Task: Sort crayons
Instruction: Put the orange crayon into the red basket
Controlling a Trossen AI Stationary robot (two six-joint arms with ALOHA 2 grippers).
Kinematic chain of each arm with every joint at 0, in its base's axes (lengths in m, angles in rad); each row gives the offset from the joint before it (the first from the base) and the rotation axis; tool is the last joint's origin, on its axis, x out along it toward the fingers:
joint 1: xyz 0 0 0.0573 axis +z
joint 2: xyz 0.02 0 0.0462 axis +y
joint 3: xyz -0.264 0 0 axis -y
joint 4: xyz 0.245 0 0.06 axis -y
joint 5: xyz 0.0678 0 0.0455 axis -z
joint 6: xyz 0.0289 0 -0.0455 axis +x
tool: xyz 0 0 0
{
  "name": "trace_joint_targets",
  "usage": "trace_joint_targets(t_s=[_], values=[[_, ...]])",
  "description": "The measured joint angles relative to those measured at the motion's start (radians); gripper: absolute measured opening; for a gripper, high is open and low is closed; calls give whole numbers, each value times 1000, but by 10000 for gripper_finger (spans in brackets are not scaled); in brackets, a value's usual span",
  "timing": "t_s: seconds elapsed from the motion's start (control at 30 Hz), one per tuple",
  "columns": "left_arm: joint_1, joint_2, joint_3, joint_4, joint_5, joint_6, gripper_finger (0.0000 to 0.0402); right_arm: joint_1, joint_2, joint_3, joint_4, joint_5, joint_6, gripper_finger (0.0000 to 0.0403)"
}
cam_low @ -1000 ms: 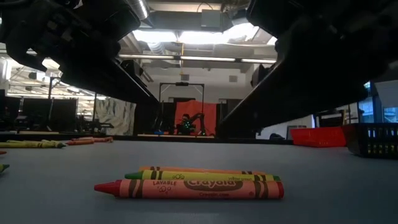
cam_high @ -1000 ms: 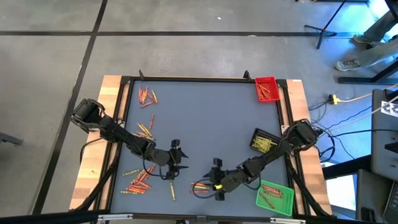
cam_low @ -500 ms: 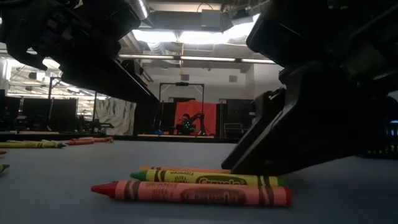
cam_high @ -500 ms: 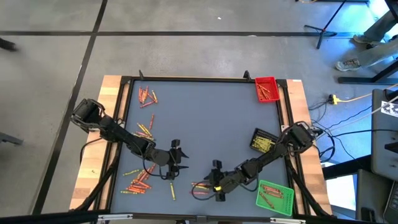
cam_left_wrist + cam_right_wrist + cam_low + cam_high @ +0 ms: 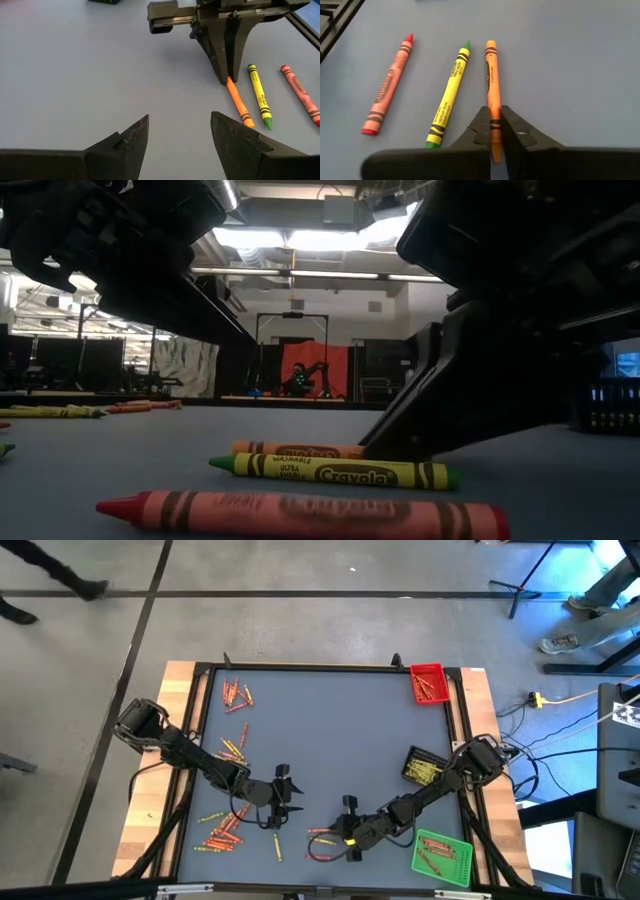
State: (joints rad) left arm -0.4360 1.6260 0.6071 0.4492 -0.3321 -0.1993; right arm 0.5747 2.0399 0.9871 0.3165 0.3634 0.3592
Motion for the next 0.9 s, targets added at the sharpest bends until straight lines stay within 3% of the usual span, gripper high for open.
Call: trace_joint_targets(t_s=[0.27,0.47,0.7,0.9], values=[[0,0,0,0,0,0,197,-5,0,-1,-4,24,-6,26],[0,0,0,0,0,0,197,-5,0,-2,-5,68,-28,11],[0,0,0,0,0,0,197,-8,-65,-7,-48,118,-48,20],[0,0,0,0,0,0,197,-7,-177,-6,-232,167,33,22]])
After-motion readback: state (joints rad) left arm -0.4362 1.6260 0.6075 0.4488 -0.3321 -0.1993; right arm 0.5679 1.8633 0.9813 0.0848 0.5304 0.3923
